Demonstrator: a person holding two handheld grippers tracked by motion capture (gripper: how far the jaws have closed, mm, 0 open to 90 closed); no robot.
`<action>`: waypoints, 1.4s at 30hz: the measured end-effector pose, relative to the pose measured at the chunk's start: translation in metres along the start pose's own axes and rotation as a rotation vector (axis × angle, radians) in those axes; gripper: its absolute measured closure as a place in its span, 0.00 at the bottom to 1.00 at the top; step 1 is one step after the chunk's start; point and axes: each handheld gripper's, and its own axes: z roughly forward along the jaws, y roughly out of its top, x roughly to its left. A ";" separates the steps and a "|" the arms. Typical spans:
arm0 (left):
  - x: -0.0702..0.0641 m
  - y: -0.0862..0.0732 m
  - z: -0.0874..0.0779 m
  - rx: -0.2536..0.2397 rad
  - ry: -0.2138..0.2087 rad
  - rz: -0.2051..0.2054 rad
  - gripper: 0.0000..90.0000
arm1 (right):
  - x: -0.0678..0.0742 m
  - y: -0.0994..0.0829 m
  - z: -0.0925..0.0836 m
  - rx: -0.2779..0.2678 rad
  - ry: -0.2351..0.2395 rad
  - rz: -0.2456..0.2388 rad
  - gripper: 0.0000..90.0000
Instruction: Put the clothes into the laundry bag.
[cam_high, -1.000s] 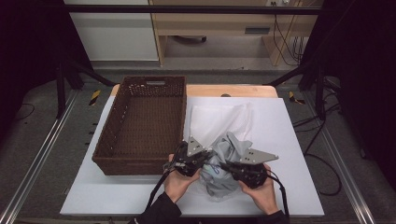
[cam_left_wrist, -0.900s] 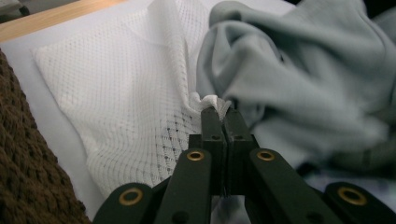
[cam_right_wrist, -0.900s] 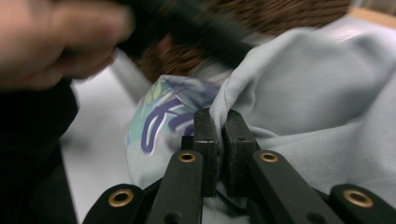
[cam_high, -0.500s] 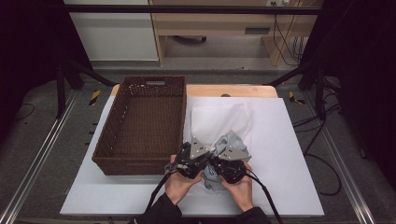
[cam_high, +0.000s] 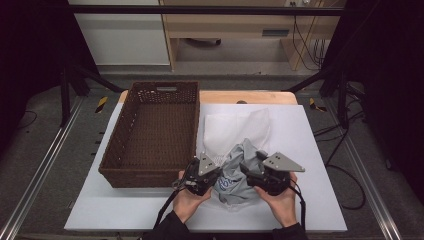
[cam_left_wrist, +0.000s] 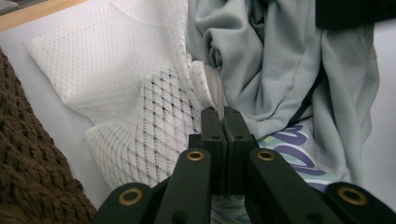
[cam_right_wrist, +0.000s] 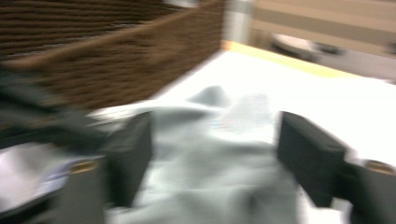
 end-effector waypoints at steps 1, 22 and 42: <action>0.000 0.000 0.001 0.002 -0.003 -0.001 0.99 | -0.006 -0.001 0.003 0.015 -0.033 0.021 0.21; 0.009 0.011 -0.013 -0.049 -0.020 -0.059 0.99 | 0.014 -0.007 -0.001 0.069 0.301 -0.094 0.79; 0.004 0.013 -0.018 -0.053 -0.025 -0.023 0.99 | 0.051 -0.020 0.062 0.241 0.205 -0.105 0.77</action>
